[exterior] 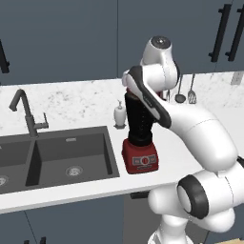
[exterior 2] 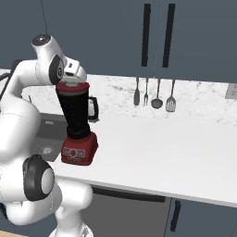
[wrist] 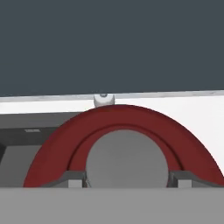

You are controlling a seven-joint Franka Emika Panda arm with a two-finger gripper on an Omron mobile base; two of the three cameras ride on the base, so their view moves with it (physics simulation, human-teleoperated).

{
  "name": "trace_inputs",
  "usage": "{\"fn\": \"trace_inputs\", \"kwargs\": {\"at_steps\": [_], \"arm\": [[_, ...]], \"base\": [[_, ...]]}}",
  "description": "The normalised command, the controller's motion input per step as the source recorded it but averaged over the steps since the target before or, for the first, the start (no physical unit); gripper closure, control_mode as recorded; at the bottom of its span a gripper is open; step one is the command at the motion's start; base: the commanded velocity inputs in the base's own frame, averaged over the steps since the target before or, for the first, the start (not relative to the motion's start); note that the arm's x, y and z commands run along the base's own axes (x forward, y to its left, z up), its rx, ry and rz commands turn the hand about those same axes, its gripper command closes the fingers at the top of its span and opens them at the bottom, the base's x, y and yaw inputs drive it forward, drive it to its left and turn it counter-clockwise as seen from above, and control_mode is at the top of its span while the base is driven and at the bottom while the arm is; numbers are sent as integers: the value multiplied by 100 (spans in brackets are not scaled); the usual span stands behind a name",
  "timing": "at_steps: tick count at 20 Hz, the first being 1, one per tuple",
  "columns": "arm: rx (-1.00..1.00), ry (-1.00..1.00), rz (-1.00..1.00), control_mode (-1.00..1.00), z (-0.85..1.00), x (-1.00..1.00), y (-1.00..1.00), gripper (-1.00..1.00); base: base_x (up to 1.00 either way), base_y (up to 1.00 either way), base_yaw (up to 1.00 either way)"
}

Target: Close the lid blender by securely placing the lid on top.

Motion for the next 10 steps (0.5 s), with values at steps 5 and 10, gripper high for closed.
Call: {"fn": "trace_inputs", "kwargs": {"at_steps": [5,10], "arm": [[0,-1,0,-100,-18,0,5,100],[0,0,0,-100,-18,0,5,100]], "base": [[0,0,0],[0,0,0]]}}
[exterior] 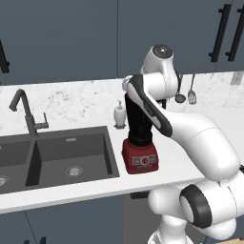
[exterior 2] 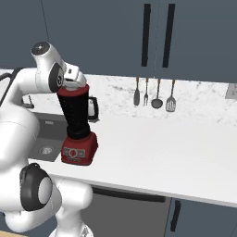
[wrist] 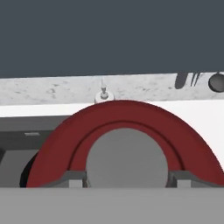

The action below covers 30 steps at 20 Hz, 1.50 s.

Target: Close the lid blender by securely placing the lid on top.

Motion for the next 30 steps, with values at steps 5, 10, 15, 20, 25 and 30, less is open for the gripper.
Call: {"fn": "trace_inputs", "kwargs": {"at_steps": [5,10,15,20,25,30], "arm": [[-5,1,0,-100,-35,0,14,100],[-6,2,0,-100,-33,-6,8,-100],[-6,11,0,-100,-8,-48,0,-100],[-6,13,0,-100,-9,-75,0,-100],[-3,8,0,-100,-3,-88,0,-100],[0,-22,0,-100,1,-83,0,-100]], "base": [[0,0,0],[0,0,0],[0,0,0],[0,0,0],[0,0,0],[0,0,0]]}}
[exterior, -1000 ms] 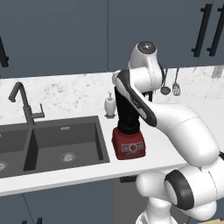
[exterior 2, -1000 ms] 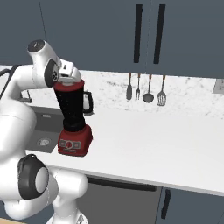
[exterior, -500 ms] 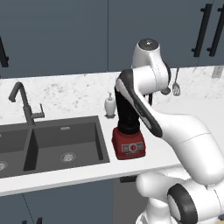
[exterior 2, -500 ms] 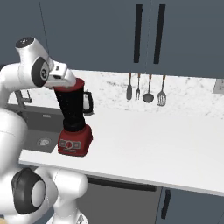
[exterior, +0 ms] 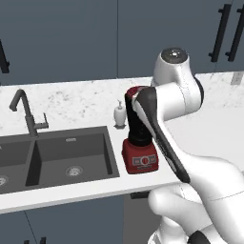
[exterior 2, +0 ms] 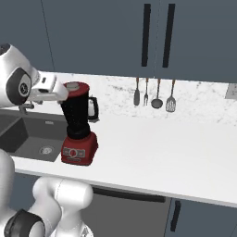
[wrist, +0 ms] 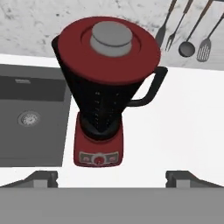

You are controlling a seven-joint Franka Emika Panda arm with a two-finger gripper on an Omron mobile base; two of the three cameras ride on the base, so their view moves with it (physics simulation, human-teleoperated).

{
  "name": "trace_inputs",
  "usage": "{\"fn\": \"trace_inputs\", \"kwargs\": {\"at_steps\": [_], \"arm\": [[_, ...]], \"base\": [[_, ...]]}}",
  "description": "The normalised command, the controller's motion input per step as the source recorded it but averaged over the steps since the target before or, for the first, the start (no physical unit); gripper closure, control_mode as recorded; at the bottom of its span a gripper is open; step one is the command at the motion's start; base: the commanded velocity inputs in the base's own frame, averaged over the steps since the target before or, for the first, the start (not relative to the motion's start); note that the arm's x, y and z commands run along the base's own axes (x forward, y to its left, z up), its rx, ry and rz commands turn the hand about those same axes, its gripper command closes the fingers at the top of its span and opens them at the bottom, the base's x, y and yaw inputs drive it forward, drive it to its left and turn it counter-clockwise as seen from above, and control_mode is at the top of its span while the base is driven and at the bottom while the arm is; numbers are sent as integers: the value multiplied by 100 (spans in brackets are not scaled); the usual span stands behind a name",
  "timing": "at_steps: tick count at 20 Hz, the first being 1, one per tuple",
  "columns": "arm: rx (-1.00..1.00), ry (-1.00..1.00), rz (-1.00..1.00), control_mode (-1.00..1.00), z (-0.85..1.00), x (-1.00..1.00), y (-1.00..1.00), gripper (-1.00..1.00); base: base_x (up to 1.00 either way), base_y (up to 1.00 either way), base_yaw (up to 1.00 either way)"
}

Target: Close the lid blender by securely placing the lid on top.

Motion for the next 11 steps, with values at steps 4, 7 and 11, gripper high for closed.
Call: {"fn": "trace_inputs", "kwargs": {"at_steps": [4,7,11], "arm": [[23,-23,1,-100,0,-34,-40,-100],[41,0,0,-100,0,0,-76,-100],[39,-3,0,-100,0,-2,-76,-100]], "base": [[0,0,0],[0,0,0],[0,0,0]]}}
